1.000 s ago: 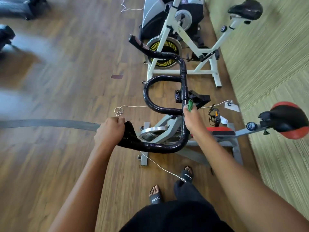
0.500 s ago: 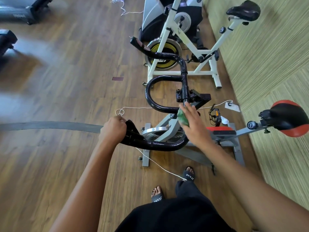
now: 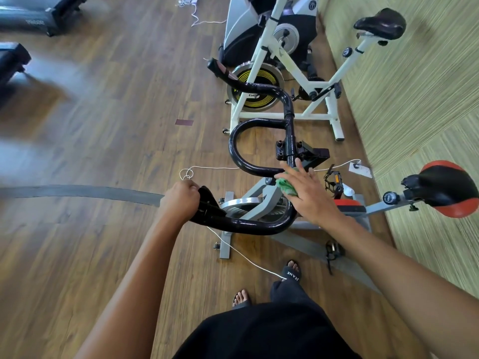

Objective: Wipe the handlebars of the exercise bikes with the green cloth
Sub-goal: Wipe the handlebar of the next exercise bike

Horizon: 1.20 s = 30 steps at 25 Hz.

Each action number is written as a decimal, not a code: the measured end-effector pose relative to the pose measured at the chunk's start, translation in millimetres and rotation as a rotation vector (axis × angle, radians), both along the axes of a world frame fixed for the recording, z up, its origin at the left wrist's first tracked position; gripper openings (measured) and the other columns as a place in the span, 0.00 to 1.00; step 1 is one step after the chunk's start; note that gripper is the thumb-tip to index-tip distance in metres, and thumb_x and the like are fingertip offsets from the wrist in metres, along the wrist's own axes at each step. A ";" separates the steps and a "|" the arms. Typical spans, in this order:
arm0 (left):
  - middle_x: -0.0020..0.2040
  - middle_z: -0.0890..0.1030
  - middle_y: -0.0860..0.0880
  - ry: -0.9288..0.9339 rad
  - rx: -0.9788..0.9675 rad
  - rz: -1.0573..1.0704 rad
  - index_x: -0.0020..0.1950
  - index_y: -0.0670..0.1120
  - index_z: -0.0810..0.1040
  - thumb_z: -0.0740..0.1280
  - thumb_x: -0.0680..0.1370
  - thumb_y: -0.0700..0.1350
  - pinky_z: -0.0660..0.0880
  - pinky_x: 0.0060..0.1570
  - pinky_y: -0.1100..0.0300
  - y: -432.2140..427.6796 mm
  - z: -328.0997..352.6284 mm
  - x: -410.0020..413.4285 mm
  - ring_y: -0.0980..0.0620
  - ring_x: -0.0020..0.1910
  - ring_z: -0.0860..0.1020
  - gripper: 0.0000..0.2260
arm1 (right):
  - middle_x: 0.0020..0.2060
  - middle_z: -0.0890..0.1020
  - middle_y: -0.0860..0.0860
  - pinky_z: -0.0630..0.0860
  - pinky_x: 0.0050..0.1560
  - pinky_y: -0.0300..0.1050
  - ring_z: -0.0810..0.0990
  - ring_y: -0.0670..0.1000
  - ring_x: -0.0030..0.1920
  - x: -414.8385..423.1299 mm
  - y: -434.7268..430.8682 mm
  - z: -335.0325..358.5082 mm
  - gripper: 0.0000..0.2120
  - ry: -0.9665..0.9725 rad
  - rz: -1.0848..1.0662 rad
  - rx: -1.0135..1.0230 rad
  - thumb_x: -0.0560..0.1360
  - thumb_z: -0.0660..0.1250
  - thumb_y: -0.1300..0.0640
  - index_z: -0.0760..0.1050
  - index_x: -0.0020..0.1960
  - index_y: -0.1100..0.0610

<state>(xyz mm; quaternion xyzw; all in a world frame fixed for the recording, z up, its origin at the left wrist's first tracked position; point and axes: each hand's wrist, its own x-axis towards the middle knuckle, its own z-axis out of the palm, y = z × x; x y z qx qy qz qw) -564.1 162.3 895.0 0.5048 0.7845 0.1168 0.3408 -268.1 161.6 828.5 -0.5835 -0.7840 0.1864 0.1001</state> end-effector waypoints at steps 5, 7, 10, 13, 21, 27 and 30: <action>0.52 0.82 0.42 -0.062 0.033 0.033 0.54 0.47 0.80 0.56 0.80 0.41 0.76 0.57 0.46 -2.6 -1.7 -1.2 0.40 0.53 0.79 0.12 | 0.79 0.54 0.42 0.38 0.77 0.51 0.41 0.45 0.79 -12.8 -56.0 3.9 0.23 0.001 -0.019 0.021 0.81 0.55 0.50 0.61 0.76 0.47; 0.51 0.82 0.42 -0.070 0.049 0.044 0.54 0.47 0.79 0.56 0.80 0.42 0.77 0.57 0.47 -3.8 -0.4 0.4 0.40 0.52 0.79 0.12 | 0.78 0.56 0.45 0.42 0.79 0.53 0.45 0.48 0.80 -30.1 -89.7 3.7 0.25 -0.030 -0.028 0.043 0.81 0.49 0.47 0.60 0.77 0.49; 0.51 0.82 0.42 -0.082 0.069 0.044 0.54 0.47 0.80 0.58 0.80 0.43 0.77 0.57 0.46 -2.1 -1.2 0.7 0.40 0.52 0.79 0.11 | 0.78 0.61 0.48 0.42 0.78 0.51 0.54 0.50 0.79 -70.7 -103.1 10.7 0.27 -0.080 -0.078 -0.001 0.81 0.51 0.45 0.58 0.79 0.52; 0.49 0.83 0.43 -0.216 0.076 0.054 0.49 0.47 0.81 0.59 0.81 0.53 0.77 0.56 0.46 -3.9 0.3 -1.6 0.41 0.51 0.81 0.14 | 0.77 0.63 0.47 0.39 0.75 0.43 0.57 0.47 0.78 -114.6 -90.5 28.2 0.27 0.032 -0.006 -0.076 0.82 0.57 0.47 0.55 0.80 0.50; 0.47 0.82 0.45 -0.366 -0.101 -0.313 0.51 0.44 0.79 0.77 0.71 0.39 0.82 0.48 0.52 -8.2 20.5 -9.3 0.46 0.48 0.83 0.13 | 0.76 0.65 0.45 0.40 0.77 0.53 0.61 0.47 0.76 -82.8 -82.1 21.5 0.28 -0.159 0.036 -0.020 0.80 0.54 0.41 0.53 0.79 0.41; 0.47 0.85 0.46 -0.510 0.033 -0.548 0.45 0.43 0.83 0.78 0.70 0.39 0.80 0.54 0.50 -20.0 32.7 -31.3 0.50 0.48 0.83 0.07 | 0.68 0.75 0.43 0.52 0.74 0.46 0.69 0.45 0.70 -90.7 -74.3 25.5 0.23 -0.073 -0.061 -0.045 0.83 0.54 0.42 0.63 0.76 0.46; 0.41 0.85 0.42 -0.487 -0.048 -0.641 0.41 0.38 0.85 0.73 0.73 0.52 0.76 0.46 0.61 -16.6 47.1 -34.0 0.49 0.40 0.81 0.16 | 0.63 0.78 0.44 0.57 0.71 0.47 0.73 0.46 0.65 -98.6 -66.4 28.2 0.21 -0.060 -0.081 -0.094 0.83 0.53 0.42 0.69 0.72 0.48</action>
